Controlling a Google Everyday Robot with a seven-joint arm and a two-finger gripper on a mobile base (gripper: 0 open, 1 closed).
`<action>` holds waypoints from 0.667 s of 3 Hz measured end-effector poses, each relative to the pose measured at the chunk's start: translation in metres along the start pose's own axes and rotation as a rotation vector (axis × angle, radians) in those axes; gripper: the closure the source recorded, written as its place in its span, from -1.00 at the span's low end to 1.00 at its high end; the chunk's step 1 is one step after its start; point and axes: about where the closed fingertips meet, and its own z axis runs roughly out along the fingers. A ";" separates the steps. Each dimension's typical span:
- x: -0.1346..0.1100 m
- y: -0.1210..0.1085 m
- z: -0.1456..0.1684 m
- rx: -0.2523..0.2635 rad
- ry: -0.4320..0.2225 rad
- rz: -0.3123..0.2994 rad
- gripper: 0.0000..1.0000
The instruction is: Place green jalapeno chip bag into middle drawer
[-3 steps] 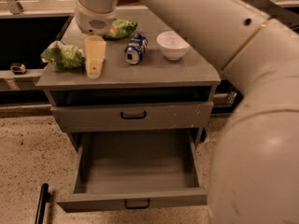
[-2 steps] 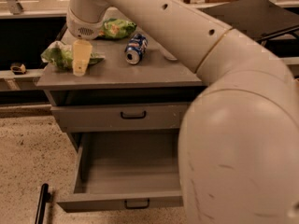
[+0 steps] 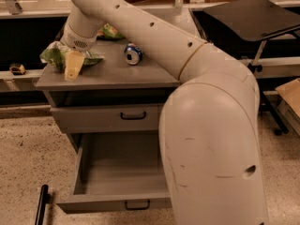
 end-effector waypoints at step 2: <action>0.000 0.000 0.000 0.000 0.000 -0.001 0.18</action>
Offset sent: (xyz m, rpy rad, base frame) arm -0.0003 0.0001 0.0004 -0.0002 -0.0003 0.0004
